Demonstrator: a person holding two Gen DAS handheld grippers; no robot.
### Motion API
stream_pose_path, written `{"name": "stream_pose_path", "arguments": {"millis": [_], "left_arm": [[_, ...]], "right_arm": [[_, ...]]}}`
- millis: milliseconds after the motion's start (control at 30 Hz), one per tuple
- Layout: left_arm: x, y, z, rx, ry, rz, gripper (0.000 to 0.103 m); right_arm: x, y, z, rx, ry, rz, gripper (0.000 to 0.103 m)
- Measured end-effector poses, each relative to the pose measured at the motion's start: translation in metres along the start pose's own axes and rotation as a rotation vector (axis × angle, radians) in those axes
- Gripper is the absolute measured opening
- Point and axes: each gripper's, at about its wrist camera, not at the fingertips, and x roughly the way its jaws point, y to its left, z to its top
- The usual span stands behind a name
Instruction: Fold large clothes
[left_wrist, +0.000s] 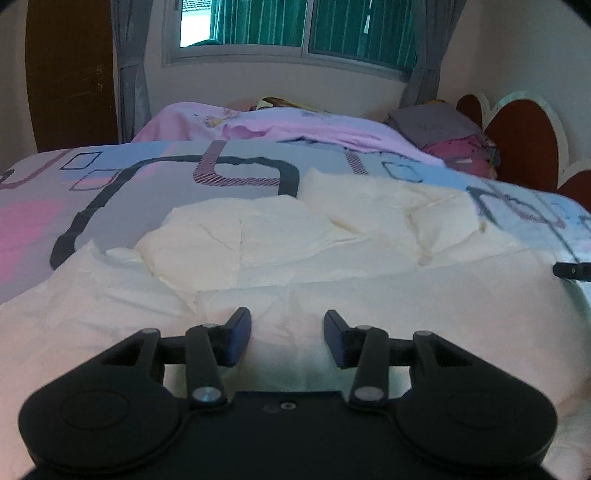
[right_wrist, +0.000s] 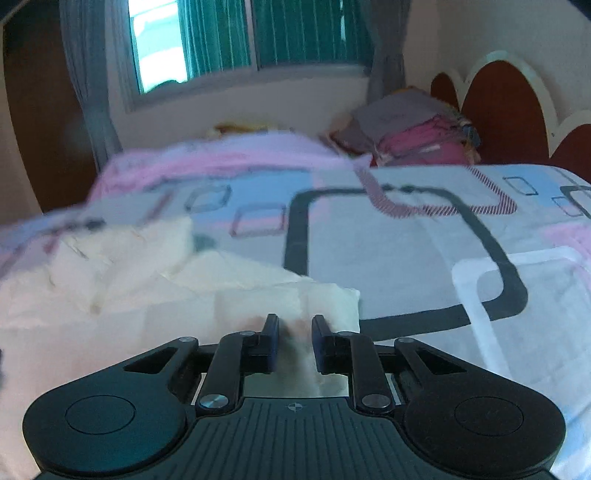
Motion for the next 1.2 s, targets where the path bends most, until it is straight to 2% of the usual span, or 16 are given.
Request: {"name": "stream_pose_path", "arguments": {"millis": [100,267,367,500,633,767,900,933,967,1000,1033,1067,1100,1200], "left_arm": [[0.009,0.006,-0.005,0.002,0.003,-0.013,0.045],[0.012,0.001,-0.007,0.035,0.0,0.002,0.044],[-0.014,-0.001,-0.003,0.029,-0.034,0.019,0.043],[-0.059,-0.005,-0.021,-0.015,-0.068,-0.019,0.043],[-0.068,-0.011,-0.043,-0.044,-0.037,-0.03,0.043],[-0.049,-0.013,-0.054,-0.028,0.025,-0.014,0.043],[-0.045,-0.01,-0.051,-0.046,0.038,-0.013,0.043],[-0.048,-0.009,-0.051,-0.055,0.035,-0.015,0.046],[-0.055,-0.006,-0.051,-0.068,0.022,-0.015,0.062],[-0.064,-0.002,-0.053,-0.078,-0.001,-0.005,0.075],[-0.075,0.003,-0.056,-0.091,-0.029,0.041,0.102],[-0.084,0.009,-0.059,-0.096,-0.052,0.083,0.1],[-0.095,0.02,-0.064,-0.106,-0.069,0.105,0.1],[-0.119,0.062,-0.081,-0.193,-0.069,0.143,0.089]], "right_arm": [[0.017,-0.012,-0.009,-0.009,0.021,-0.024,0.019],[0.016,-0.015,-0.01,-0.024,0.027,-0.016,0.019],[-0.021,-0.019,-0.007,0.017,-0.035,-0.004,0.019],[-0.076,-0.011,-0.024,0.012,-0.081,0.045,0.019],[-0.098,0.0,-0.05,0.007,-0.051,0.053,0.019],[-0.071,0.013,-0.072,-0.041,0.084,-0.009,0.019],[-0.071,0.019,-0.069,-0.029,0.084,-0.037,0.019],[-0.078,0.019,-0.067,-0.012,0.071,-0.029,0.019],[-0.086,0.018,-0.066,0.004,0.051,-0.018,0.02],[-0.093,0.016,-0.068,0.013,0.031,-0.011,0.025],[-0.102,0.015,-0.068,0.016,0.009,-0.018,0.069],[-0.113,0.014,-0.07,0.018,-0.024,-0.033,0.095],[-0.125,0.012,-0.073,0.021,-0.075,-0.033,0.102],[-0.144,0.007,-0.075,0.035,-0.093,-0.025,0.102]]}}
